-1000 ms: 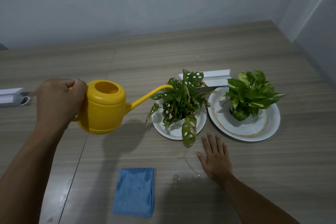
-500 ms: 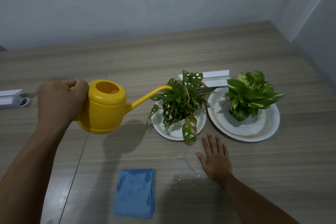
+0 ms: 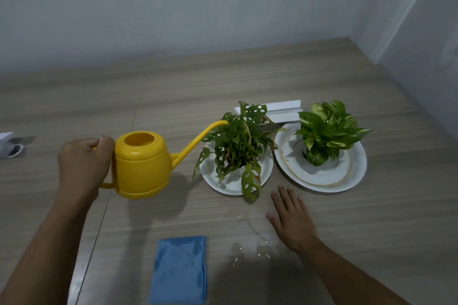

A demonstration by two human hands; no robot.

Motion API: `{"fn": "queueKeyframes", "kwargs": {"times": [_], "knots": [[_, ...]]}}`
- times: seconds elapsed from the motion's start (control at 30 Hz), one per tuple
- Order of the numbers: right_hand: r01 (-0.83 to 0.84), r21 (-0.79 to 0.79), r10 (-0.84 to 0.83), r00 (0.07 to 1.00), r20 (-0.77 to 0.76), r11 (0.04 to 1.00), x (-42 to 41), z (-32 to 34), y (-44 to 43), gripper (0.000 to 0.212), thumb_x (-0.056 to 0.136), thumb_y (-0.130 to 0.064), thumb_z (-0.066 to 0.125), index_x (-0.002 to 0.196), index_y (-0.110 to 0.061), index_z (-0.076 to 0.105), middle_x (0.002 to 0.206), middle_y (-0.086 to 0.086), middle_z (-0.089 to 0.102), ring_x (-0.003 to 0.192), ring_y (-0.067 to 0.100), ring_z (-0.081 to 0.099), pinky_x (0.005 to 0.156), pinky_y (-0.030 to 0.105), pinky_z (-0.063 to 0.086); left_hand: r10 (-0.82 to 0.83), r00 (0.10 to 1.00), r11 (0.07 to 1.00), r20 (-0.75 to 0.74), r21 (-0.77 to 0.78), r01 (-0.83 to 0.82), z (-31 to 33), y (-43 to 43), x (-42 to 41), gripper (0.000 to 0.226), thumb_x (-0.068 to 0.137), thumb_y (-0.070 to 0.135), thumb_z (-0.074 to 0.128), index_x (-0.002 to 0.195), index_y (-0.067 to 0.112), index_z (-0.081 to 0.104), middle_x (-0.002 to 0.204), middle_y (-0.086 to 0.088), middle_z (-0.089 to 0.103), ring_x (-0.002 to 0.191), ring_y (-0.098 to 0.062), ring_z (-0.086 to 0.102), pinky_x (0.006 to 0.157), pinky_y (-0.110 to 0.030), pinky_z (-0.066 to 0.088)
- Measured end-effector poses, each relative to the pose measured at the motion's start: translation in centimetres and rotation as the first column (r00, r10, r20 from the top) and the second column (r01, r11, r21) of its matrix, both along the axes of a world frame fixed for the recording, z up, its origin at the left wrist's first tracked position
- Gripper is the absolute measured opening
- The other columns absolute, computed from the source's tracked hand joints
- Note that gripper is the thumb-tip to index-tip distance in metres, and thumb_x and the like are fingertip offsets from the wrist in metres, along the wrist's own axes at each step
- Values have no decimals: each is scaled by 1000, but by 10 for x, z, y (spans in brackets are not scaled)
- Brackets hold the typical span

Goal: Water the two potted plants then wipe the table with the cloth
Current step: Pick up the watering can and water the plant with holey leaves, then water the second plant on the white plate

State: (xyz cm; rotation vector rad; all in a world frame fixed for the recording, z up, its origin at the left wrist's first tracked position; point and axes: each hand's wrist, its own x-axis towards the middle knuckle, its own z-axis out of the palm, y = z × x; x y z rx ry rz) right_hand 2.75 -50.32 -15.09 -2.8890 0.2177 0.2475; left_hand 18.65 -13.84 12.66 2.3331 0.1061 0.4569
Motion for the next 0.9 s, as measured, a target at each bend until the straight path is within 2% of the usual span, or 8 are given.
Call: {"fn": "queueKeyframes", "kwargs": {"times": [0.07, 0.2, 0.4, 0.5, 0.63, 0.67, 0.77, 0.9], "knots": [[-8, -13, 8, 1000, -13, 1000, -4, 8, -4, 71, 95, -63, 10, 155, -24, 6, 161, 0, -10, 145, 16, -16, 116, 37, -6, 21, 999, 996, -48, -88, -25, -6, 0, -3, 47, 79, 28, 50, 62, -14, 42, 53, -14, 36, 53, -26, 37, 52, -53, 47], [8, -26, -7, 1000, 13, 1000, -17, 24, -13, 70, 96, -61, 19, 153, -21, 21, 163, 4, 8, 149, 21, 0, 117, 37, 1, 11, 998, 973, -68, -228, -26, -14, -11, -11, 40, 82, 18, 53, 67, -19, 45, 59, -15, 38, 55, -25, 40, 55, -39, 38], [80, -66, -80, 997, 4, 995, -49, 39, -30, 67, 97, -60, 22, 153, -23, 21, 164, 2, 6, 149, 19, -6, 116, 35, -4, -101, 995, 938, -22, -335, 88, -15, -35, -17, 40, 84, 15, 53, 67, -21, 44, 59, -9, 37, 51, -19, 35, 56, -40, 37], [124, -80, -125, 992, -12, 989, -67, 43, -44, 71, 95, -64, 18, 154, -24, 19, 164, 1, 5, 149, 19, -6, 116, 34, -4, -136, 991, 927, 5, -351, 129, -11, -54, -21, 38, 86, 10, 54, 63, -17, 42, 54, -5, 31, 55, -21, 33, 55, -40, 34], [157, -100, -162, 986, -38, 983, -83, 45, -68, 80, 89, -67, 1, 155, -24, 15, 164, 2, 1, 149, 20, -7, 116, 35, -6, -165, 986, 931, 18, -328, 162, -5, -78, -26, 33, 84, 14, 55, 56, 2, 43, 51, -2, 28, 57, -21, 32, 51, -45, 37], [164, -105, -169, 985, -39, 981, -86, 45, -75, 81, 87, -67, 0, 155, -24, 14, 164, 2, 1, 149, 20, -7, 117, 36, -5, -168, 986, 933, 21, -320, 166, -3, -84, -28, 33, 84, 15, 55, 56, 2, 43, 53, -5, 29, 57, -21, 32, 49, -49, 40], [177, -128, -184, 982, -46, 976, -91, 44, -102, 74, 93, -65, 10, 155, -24, 14, 164, 2, 2, 149, 21, -7, 118, 39, -3, -172, 985, 933, 35, -314, 174, -1, -106, -34, 37, 83, 15, 54, 61, -12, 40, 56, -9, 33, 57, -22, 33, 49, -55, 43], [154, -119, -161, 985, -53, 981, -95, 42, -136, 69, 97, -60, 16, 155, -23, 13, 164, 3, 1, 149, 21, -6, 118, 39, -2, -160, 986, 949, 44, -267, 166, -1, -137, -48, 36, 84, 12, 53, 56, -6, 39, 55, -7, 33, 56, -22, 34, 50, -56, 43]]}}
